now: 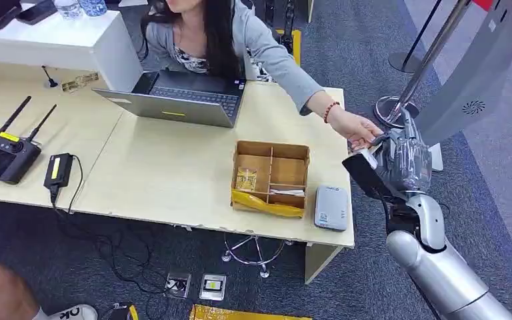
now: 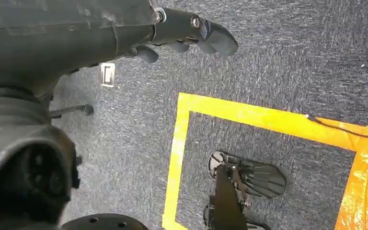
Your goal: Pass the card to the sensor for recognition and then transmit it.
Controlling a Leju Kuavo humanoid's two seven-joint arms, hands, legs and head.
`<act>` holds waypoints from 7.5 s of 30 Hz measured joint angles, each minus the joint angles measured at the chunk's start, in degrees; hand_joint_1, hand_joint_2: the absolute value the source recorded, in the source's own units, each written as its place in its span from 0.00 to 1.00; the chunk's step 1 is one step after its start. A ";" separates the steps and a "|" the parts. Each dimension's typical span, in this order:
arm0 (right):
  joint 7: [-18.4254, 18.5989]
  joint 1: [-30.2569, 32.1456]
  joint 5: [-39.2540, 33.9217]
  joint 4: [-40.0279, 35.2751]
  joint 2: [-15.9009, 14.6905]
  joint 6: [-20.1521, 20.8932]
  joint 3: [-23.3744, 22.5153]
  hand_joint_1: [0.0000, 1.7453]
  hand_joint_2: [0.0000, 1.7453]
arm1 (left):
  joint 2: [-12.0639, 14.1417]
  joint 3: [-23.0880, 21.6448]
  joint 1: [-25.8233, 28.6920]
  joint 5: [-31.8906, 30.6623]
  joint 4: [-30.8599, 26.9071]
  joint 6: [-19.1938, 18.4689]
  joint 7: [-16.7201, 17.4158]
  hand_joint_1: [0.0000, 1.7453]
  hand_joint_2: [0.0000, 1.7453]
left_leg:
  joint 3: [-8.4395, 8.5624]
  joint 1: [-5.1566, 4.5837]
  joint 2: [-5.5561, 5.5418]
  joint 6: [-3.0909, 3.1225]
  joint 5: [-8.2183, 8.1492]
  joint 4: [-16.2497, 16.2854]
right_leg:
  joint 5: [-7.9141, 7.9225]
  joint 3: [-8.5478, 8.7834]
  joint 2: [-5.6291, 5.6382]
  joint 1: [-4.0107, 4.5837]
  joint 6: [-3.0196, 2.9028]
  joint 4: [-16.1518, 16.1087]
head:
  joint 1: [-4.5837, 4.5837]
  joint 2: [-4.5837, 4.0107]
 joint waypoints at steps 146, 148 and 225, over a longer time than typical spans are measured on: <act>-0.44 4.95 -0.70 5.20 0.00 4.22 2.73 1.00 1.00 | 0.02 -0.04 0.59 1.55 0.00 0.90 -0.63 0.00 0.00 | -0.01 0.00 0.00 0.00 0.00 0.00 | -0.01 -0.01 0.00 0.00 -0.01 0.00 | -0.02 0.00; -0.96 5.25 0.11 5.99 0.15 5.66 3.28 1.00 1.00 | 0.00 -0.04 0.56 1.11 0.00 1.00 -0.66 0.00 0.00 | -0.01 0.00 0.00 0.00 0.00 0.00 | -0.01 -0.01 0.00 0.00 -0.01 0.00 | 0.00 0.00; -5.03 -10.88 -5.57 22.82 12.20 9.73 9.53 1.00 1.00 | -0.98 -1.40 -2.33 -1.66 0.00 -0.79 2.34 0.00 0.00 | 0.00 0.01 0.02 -0.03 0.02 0.00 | 0.00 0.01 0.02 0.01 -0.01 0.03 | 0.00 0.00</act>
